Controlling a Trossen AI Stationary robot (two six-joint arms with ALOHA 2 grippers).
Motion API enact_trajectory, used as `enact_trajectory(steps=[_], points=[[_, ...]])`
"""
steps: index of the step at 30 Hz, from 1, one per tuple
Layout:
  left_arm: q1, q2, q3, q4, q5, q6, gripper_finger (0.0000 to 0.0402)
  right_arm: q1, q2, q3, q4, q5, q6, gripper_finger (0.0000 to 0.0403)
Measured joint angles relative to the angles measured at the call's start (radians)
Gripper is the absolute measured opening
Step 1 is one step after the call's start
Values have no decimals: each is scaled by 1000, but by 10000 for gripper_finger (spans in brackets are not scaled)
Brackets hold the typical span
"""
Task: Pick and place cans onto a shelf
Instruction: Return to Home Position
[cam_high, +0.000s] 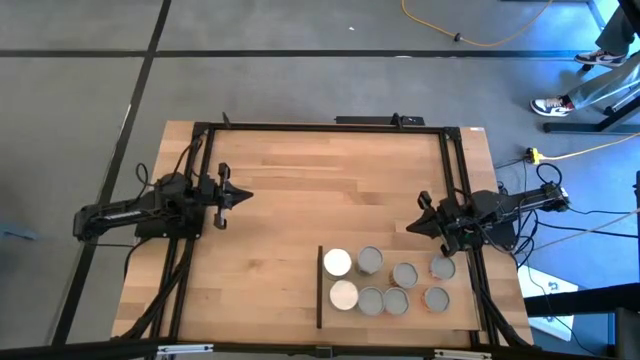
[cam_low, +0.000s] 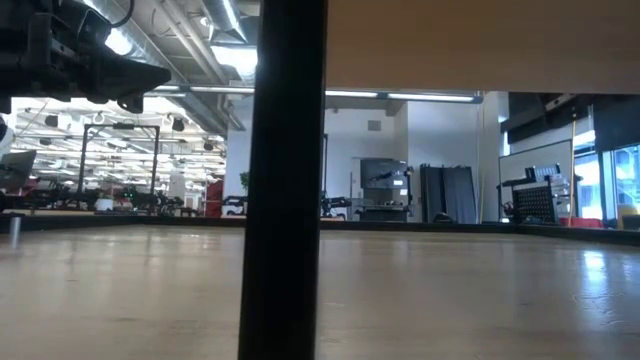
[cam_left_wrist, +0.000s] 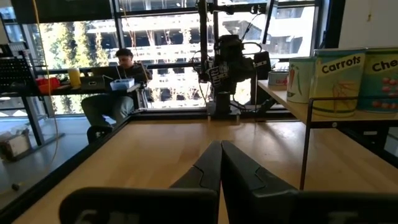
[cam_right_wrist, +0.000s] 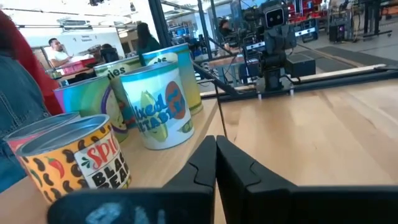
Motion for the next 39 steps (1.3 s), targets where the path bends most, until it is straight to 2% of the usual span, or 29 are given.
enact_trajectory(steps=[39], points=[[0,0,0,0,-1,0,0,0,0,0,1,0,19,10]])
